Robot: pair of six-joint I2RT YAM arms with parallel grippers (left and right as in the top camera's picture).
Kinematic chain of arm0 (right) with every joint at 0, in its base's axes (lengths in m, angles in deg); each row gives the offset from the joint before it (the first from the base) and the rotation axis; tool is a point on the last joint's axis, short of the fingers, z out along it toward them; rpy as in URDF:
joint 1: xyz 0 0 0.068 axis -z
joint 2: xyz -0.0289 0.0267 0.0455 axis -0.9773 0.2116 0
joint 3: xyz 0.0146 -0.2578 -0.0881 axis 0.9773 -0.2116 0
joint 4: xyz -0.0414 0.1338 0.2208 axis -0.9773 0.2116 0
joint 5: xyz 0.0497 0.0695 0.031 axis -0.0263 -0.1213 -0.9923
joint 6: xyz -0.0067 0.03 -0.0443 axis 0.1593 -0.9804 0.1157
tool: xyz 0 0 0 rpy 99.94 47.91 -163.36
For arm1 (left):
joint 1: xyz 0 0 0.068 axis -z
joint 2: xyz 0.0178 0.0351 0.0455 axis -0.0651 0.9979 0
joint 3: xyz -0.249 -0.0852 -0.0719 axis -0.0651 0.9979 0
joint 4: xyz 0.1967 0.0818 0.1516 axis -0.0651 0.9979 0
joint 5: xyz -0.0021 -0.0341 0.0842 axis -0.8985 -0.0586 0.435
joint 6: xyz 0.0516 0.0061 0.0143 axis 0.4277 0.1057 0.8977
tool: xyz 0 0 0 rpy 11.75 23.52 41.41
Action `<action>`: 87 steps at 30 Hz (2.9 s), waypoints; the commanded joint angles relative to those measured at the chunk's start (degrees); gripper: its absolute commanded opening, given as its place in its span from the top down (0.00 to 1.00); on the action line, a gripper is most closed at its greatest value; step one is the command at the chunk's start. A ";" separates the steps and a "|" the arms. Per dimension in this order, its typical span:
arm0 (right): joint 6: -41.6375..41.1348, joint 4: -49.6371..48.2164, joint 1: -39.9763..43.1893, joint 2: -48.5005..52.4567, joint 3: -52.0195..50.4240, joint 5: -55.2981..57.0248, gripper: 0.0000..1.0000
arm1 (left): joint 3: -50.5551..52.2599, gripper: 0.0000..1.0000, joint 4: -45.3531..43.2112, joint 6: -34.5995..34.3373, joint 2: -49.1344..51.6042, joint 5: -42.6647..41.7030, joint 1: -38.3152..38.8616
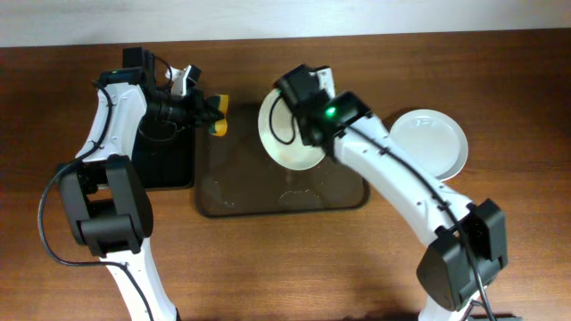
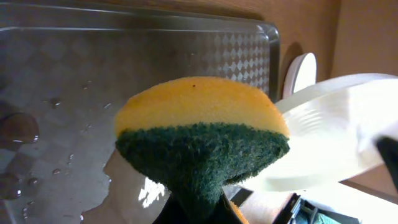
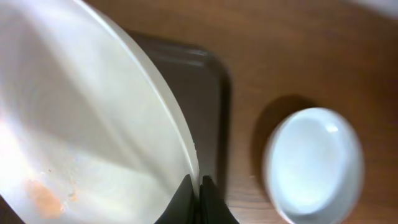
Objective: Clean dirty plates on tray and stack at the side
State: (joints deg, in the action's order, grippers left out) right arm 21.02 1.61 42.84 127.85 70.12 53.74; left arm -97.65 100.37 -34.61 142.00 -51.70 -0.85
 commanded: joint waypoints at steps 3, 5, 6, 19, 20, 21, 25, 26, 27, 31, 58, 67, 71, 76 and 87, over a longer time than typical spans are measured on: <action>-4.50 1.99 -5.31 -0.33 0.13 23.30 0.96 | -0.79 0.99 0.39 1.16 0.44 1.38 -0.09; -5.29 2.97 -6.51 -0.33 0.13 27.63 0.96 | -0.79 0.99 0.42 1.16 0.44 2.29 -0.09; -5.92 3.41 -7.26 -0.33 0.13 30.23 0.96 | -0.79 0.99 0.42 1.16 0.44 2.36 -0.09; -11.43 4.63 -16.11 -0.33 0.13 58.47 0.96 | -0.79 0.99 0.61 1.14 0.44 3.63 0.57; -11.43 4.63 -16.37 -0.33 0.13 58.82 0.96 | -0.79 0.99 0.61 1.14 0.44 3.63 0.57; -11.45 4.61 -16.44 -0.33 0.13 58.80 0.96 | -0.79 0.99 0.61 1.14 0.44 3.63 0.57; -12.74 4.68 -16.41 -0.33 0.13 57.88 0.96 | -0.79 0.99 0.85 1.16 0.44 3.63 0.57; -12.76 4.63 -16.44 -0.33 0.13 56.89 0.96 | -0.79 0.99 0.85 1.16 0.44 3.63 0.57; -12.96 4.66 -16.35 -0.33 0.13 53.72 0.96 | -0.79 0.99 0.85 1.14 0.44 3.63 0.57; -12.98 4.72 -14.69 -0.39 0.13 39.58 0.96 | -0.79 0.99 1.01 1.16 0.44 3.63 0.57; -4.68 8.48 45.27 0.00 -0.83 -32.41 0.96 | -15.26 0.99 14.38 -0.70 0.42 36.59 -0.09; -4.90 7.80 51.04 5.27 -5.66 -25.07 0.96 | -14.82 0.99 14.95 -3.26 0.44 46.88 -0.09; -4.90 4.37 52.70 5.70 -9.16 -24.57 0.96 | -13.92 0.99 14.84 -3.26 0.44 47.30 -0.11; -4.87 1.99 53.00 5.73 -10.38 -24.65 0.95 | -13.57 0.99 14.64 -3.26 0.46 47.28 -0.09; 4.76 2.95 51.78 5.51 -9.51 -39.93 0.02 | -13.53 0.99 14.01 -3.26 0.46 47.30 -0.11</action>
State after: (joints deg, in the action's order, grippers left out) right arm 22.92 3.67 95.78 133.19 60.35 19.86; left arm -111.66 114.75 -37.06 142.05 -5.03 -0.59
